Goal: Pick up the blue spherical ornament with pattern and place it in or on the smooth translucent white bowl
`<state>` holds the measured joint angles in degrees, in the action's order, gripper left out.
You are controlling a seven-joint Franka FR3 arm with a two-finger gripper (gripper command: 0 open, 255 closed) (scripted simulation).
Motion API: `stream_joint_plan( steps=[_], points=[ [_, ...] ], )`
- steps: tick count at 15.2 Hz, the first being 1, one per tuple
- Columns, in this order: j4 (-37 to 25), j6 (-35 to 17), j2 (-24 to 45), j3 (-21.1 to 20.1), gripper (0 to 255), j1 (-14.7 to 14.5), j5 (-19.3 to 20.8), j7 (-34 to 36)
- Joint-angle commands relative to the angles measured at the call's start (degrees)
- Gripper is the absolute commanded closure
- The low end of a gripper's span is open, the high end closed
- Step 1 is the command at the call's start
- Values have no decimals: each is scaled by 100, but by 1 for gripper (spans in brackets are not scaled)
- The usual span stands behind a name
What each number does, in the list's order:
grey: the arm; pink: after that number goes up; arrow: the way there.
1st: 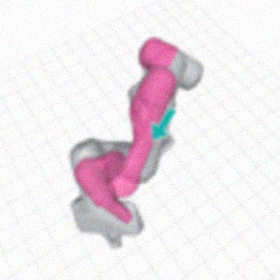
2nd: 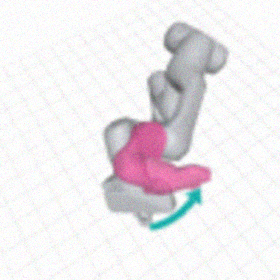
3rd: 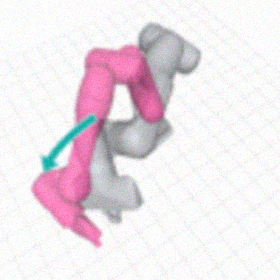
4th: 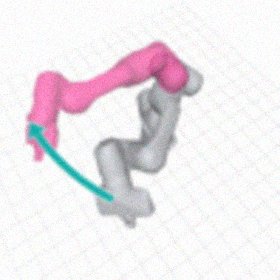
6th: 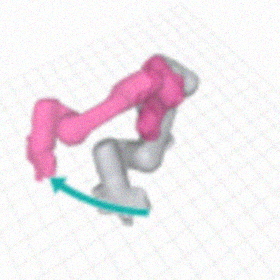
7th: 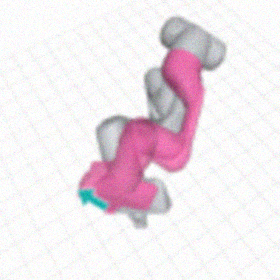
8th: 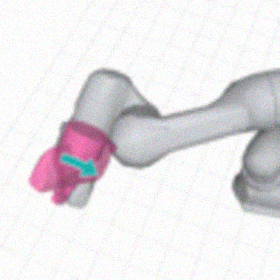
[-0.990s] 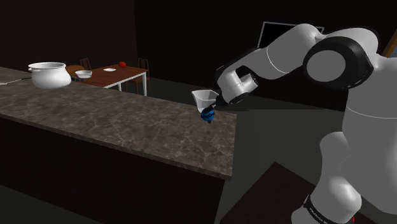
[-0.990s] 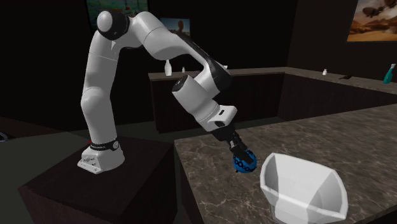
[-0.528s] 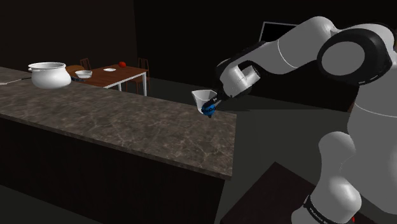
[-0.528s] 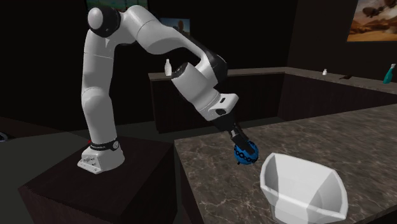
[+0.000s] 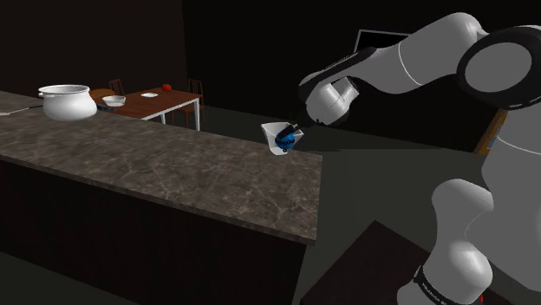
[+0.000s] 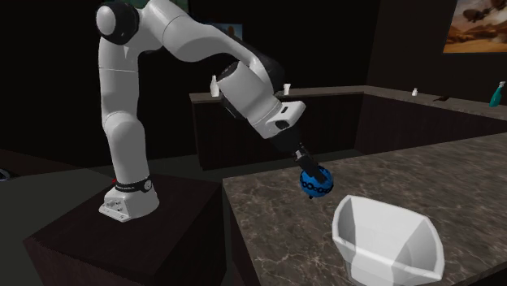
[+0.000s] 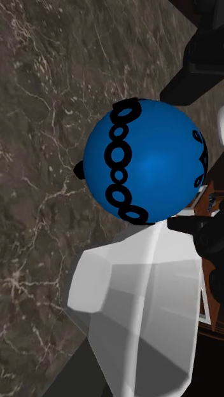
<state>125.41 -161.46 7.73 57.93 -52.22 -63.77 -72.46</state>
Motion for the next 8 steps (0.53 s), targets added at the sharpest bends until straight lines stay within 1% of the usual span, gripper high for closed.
stream_joint_plan(
  steps=[1, 5, 8],
  points=[
    [2, -27, -161, 140, 255, -150, 485, 401],
    [35, -80, -530, 389, 255, -403, 1481, 1183],
    [49, -99, -832, 480, 255, -494, 2327, 1844]
  ],
)
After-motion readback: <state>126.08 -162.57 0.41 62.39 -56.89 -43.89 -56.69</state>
